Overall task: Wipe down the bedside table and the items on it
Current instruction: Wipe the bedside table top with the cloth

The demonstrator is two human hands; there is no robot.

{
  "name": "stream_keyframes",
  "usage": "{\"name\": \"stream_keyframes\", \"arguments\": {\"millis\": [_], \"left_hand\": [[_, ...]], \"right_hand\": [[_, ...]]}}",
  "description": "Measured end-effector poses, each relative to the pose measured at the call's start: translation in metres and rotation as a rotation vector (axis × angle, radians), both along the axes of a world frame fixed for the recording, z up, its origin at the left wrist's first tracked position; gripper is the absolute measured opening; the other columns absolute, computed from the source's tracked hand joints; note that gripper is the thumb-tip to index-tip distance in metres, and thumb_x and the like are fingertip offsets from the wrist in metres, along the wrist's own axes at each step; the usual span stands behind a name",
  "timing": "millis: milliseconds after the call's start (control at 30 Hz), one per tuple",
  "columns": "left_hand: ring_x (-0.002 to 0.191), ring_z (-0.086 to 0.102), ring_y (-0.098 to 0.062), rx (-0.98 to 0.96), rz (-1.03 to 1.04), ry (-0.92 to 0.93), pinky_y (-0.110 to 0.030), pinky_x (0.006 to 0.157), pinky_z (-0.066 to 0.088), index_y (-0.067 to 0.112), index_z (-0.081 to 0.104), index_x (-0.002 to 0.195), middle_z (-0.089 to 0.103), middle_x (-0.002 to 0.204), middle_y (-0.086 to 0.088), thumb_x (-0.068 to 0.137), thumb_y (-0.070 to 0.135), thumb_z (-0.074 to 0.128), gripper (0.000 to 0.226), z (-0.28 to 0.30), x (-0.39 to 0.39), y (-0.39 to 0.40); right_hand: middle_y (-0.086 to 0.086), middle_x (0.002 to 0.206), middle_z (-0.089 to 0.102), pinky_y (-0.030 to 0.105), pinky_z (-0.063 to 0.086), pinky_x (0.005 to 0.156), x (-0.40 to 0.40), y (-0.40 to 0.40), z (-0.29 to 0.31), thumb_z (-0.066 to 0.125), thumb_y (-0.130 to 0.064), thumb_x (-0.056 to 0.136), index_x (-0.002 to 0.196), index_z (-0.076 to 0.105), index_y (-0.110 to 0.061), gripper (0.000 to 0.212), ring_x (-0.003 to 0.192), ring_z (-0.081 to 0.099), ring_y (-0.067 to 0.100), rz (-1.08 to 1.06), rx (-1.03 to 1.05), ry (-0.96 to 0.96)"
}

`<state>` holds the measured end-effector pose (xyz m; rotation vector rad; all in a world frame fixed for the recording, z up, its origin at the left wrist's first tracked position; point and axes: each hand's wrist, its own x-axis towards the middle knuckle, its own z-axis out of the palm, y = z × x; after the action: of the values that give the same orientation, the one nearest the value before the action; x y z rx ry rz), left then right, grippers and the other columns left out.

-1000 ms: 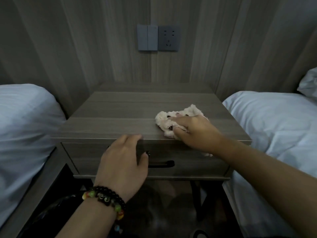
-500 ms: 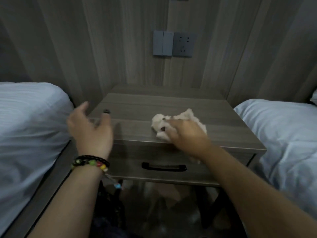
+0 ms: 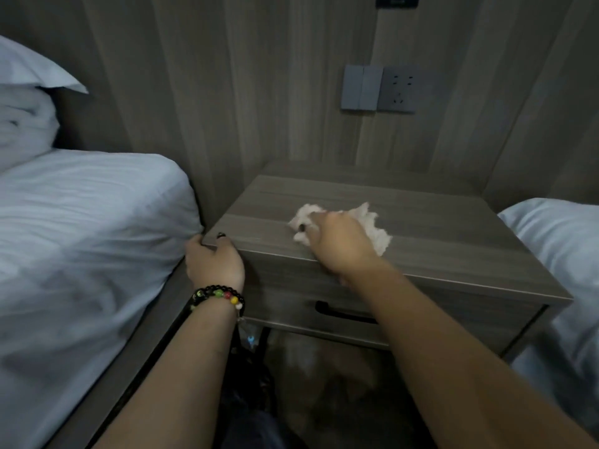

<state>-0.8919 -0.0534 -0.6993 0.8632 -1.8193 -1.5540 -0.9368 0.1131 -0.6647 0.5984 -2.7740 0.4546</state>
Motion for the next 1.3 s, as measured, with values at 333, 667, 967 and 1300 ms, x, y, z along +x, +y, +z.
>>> {"name": "stream_keyframes", "arguments": {"millis": [333,667,967,1300], "left_hand": [[0.120,0.046,-0.035,0.152,0.076,0.063,-0.028,0.087,0.028,-0.007,0.049,0.127,0.050,0.131,-0.026,0.103,0.016,0.029,0.039,-0.008,-0.009,-0.012],[0.101,0.057,-0.022,0.571,0.240,0.318,-0.030,0.084,0.044,0.009,0.065,0.110,0.064,0.112,-0.007,0.097,0.039,0.037,0.043,-0.001,-0.012,-0.001],[0.076,0.058,-0.020,0.756,0.154,0.423,-0.029,0.076,0.047,0.013,0.055,0.094,0.065,0.089,-0.005,0.094,0.049,0.039,0.040,-0.014,-0.011,-0.019],[0.099,0.066,-0.024,0.648,0.171,0.433,-0.037,0.093,0.051,0.008,0.069,0.103,0.070,0.105,-0.012,0.095,0.044,0.039,0.047,-0.016,-0.008,-0.007]], "right_hand": [[0.013,0.098,0.069,0.031,0.035,0.070,-0.028,-0.013,0.004,0.040,-0.026,0.099,0.090,0.067,-0.013,0.031,0.093,0.060,0.031,0.071,-0.040,0.007],[0.021,0.115,0.063,0.036,0.040,0.081,-0.027,-0.094,0.001,0.044,-0.024,0.098,0.114,0.063,-0.006,0.031,0.106,0.056,0.036,0.316,0.000,-0.012],[0.006,0.107,0.065,0.032,0.040,0.081,0.016,-0.027,-0.008,0.046,-0.021,0.097,0.107,0.064,-0.011,0.023,0.096,0.059,0.027,0.441,-0.006,0.045],[0.009,0.115,0.064,0.033,0.041,0.073,0.006,-0.101,-0.009,0.043,-0.029,0.098,0.113,0.061,-0.018,0.026,0.105,0.060,0.031,0.280,0.000,0.086]]}}
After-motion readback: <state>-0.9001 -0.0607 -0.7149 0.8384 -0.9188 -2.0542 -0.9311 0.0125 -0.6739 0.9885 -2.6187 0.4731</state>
